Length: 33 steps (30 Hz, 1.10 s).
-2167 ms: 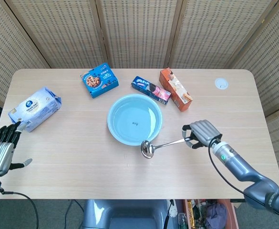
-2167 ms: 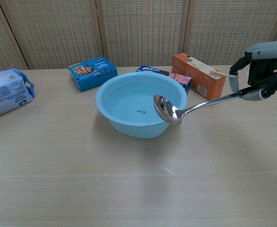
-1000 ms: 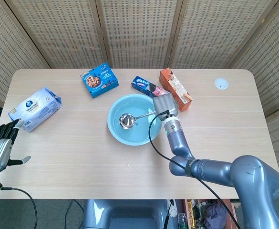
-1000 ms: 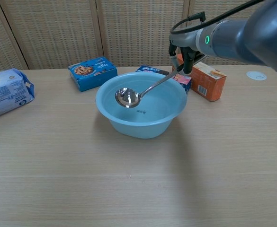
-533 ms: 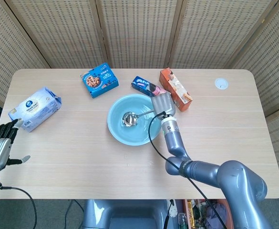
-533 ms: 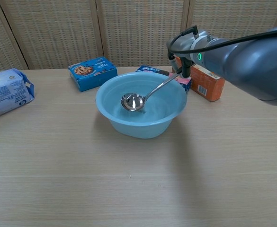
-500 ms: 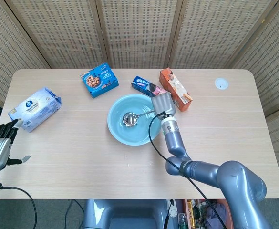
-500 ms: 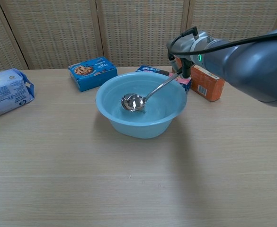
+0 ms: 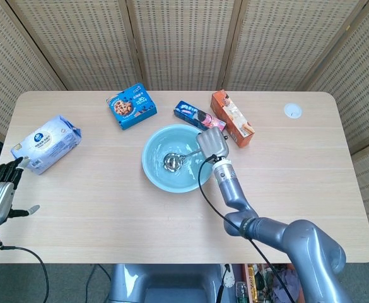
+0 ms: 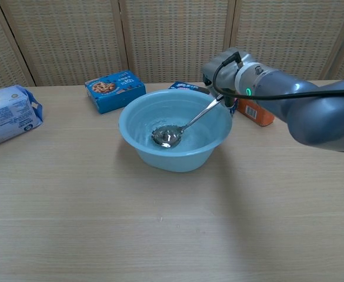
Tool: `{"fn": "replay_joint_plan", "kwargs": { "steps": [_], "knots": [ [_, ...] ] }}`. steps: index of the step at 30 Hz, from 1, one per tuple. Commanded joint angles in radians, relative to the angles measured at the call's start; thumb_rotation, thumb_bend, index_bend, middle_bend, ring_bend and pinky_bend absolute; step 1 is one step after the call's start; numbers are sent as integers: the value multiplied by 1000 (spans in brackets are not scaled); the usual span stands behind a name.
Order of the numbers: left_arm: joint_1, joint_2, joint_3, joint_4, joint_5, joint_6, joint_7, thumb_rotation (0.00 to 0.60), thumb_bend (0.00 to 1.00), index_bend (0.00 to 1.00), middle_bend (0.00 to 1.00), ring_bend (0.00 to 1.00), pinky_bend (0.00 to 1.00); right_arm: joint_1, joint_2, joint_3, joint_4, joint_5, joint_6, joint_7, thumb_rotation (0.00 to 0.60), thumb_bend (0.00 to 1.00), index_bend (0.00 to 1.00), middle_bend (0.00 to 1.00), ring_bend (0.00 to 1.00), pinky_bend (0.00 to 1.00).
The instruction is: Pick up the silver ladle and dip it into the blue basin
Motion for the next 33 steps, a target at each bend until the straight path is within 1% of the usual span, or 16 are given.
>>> {"fn": "replay_joint_plan", "kwargs": {
  "steps": [1,4,9,11,13,16,18,20,24,30,33],
  "knots": [
    [0,-1,1,0,1,1,2,600,0,0,0,0,0,-18,-10,-31,8,-53,-7,-26,600,935,788,975,902,1000],
    [0,-1,2,-1,1,1,4,600,0,0,0,0,0,-29,-6,-12,-14,-53,-12,-43,600,935,788,975,903,1000],
    [1,-1,3,-3,3,3,5,600,0,0,0,0,0,-37,16,61,-87,22,-18,-78,600,935,788,975,903,1000],
    [1,0,3,-3,3,4,4,600,0,0,0,0,0,-40,32,101,-127,68,-18,-83,600,937,788,975,903,1000],
    [2,0,3,-3,3,4,1,600,0,0,0,0,0,-43,53,142,-167,125,-19,-84,600,938,789,976,904,1000],
    [1,1,4,-4,5,3,-1,600,0,0,0,0,0,-41,83,185,-221,209,-19,-105,600,939,790,977,905,1000],
    [1,2,5,-5,8,4,-2,600,0,0,0,0,0,-37,115,227,-272,306,-11,-130,600,942,790,978,907,1000],
    [1,2,6,-5,10,4,-3,600,0,0,0,0,0,-27,149,255,-322,386,-1,-159,600,944,791,980,908,1000],
    [1,2,7,-6,11,5,-3,600,0,0,0,0,0,-14,198,282,-385,474,18,-187,600,945,791,980,909,1000],
    [0,2,8,-7,11,2,1,600,0,0,0,0,0,-1,260,305,-454,564,32,-206,600,946,794,981,909,1000],
    [-1,1,8,-7,8,-1,1,600,0,0,0,0,0,4,289,316,-483,589,35,-202,600,946,794,981,909,1000]
  ]
}}
